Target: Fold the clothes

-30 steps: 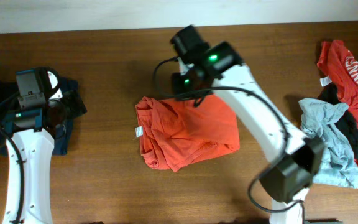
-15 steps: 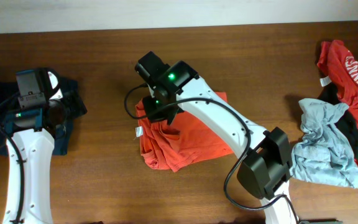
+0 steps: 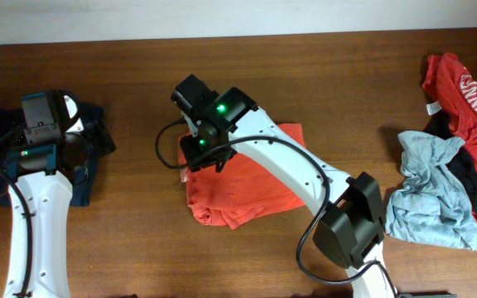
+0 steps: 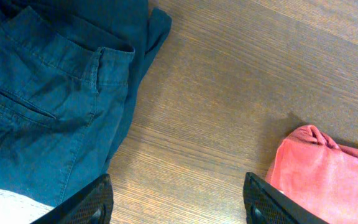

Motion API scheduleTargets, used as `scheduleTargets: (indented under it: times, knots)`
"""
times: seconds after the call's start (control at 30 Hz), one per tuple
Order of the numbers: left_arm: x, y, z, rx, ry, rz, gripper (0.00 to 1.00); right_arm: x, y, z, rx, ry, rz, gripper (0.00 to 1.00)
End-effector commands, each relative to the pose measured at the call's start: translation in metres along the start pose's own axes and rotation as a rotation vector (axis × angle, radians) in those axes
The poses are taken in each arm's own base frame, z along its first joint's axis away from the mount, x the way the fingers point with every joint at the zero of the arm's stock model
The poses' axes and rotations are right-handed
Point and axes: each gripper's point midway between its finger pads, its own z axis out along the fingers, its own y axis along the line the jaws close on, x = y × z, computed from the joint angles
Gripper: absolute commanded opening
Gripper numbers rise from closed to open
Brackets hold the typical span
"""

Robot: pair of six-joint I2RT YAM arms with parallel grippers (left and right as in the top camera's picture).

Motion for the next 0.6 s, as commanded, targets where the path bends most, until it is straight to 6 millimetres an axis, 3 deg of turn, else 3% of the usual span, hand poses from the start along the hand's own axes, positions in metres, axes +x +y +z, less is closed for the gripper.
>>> scheduleTargets:
  times: [0.0,0.13,0.2,0.27,0.33,0.43,0.57]
  knots:
    - [-0.003,0.001,-0.005,0.002,-0.015,0.003,0.67,0.000,0.021,-0.004,-0.075,-0.005,-0.117,0.51]
    - [-0.002,0.001,-0.005,0.001,-0.012,0.003,0.70,-0.010,0.007,-0.015,-0.072,-0.036,-0.104,0.50]
    - [-0.002,0.000,-0.005,0.005,-0.011,0.003,0.71,-0.015,-0.010,-0.025,-0.065,-0.051,-0.066,0.46]
    - [0.000,-0.008,-0.005,0.046,-0.004,0.005,0.72,-0.020,-0.034,-0.034,-0.038,-0.059,-0.018,0.44]
    - [0.001,-0.016,-0.005,0.093,0.005,0.016,0.72,-0.020,-0.068,-0.042,0.022,-0.050,0.047,0.30]
    - [0.004,-0.046,-0.009,0.236,0.006,0.153,0.70,-0.002,-0.123,-0.054,0.104,0.030,0.147,0.18]
    - [0.018,-0.087,-0.016,0.382,0.020,0.295,0.49,0.023,-0.157,-0.066,0.130,0.131,0.188,0.17]
